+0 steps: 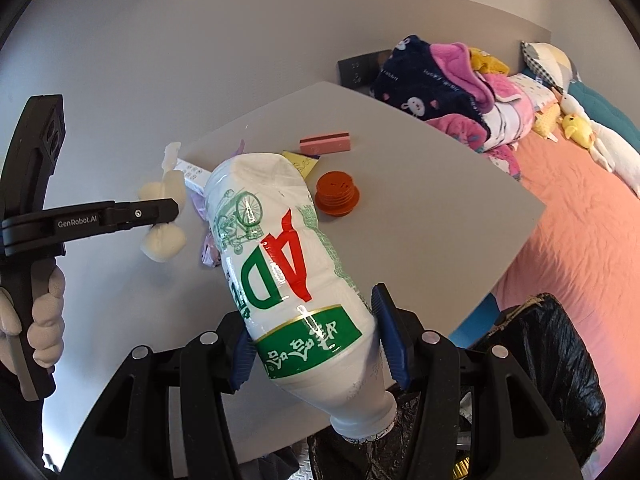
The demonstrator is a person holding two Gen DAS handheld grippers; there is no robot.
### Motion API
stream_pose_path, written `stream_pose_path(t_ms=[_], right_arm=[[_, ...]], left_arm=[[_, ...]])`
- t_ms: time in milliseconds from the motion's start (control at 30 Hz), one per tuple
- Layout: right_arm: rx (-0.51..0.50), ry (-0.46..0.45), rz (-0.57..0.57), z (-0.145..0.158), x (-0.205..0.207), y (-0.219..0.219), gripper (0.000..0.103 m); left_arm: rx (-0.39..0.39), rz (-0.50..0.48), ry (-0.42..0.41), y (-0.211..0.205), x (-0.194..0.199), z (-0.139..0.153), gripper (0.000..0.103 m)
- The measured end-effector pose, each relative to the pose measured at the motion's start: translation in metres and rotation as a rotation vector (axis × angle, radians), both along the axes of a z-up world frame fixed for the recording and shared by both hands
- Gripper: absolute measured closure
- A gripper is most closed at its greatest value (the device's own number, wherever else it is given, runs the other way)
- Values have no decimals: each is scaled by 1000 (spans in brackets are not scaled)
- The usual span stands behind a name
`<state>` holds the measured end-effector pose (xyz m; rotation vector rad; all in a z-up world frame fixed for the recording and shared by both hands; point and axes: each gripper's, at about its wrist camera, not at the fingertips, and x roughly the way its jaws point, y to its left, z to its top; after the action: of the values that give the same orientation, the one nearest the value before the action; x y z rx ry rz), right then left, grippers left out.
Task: Collect trash
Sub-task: 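Grasp the white AD bottle with the right gripper while the left grasps the white plush, then carry the bottle and plush over the black trash bin and open both grippers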
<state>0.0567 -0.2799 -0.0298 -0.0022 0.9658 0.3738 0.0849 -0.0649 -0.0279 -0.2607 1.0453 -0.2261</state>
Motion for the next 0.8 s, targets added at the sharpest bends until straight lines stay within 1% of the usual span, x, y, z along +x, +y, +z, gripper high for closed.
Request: stream_pose_path(t_ms=[400, 800], right_arm=[[27, -35, -97, 17, -24, -32, 49], [31, -54, -193, 26, -48, -69, 48]], left_arm=[[-5, -130, -32, -44, -5, 15, 78], [-6, -247, -43, -92, -3, 19, 78]])
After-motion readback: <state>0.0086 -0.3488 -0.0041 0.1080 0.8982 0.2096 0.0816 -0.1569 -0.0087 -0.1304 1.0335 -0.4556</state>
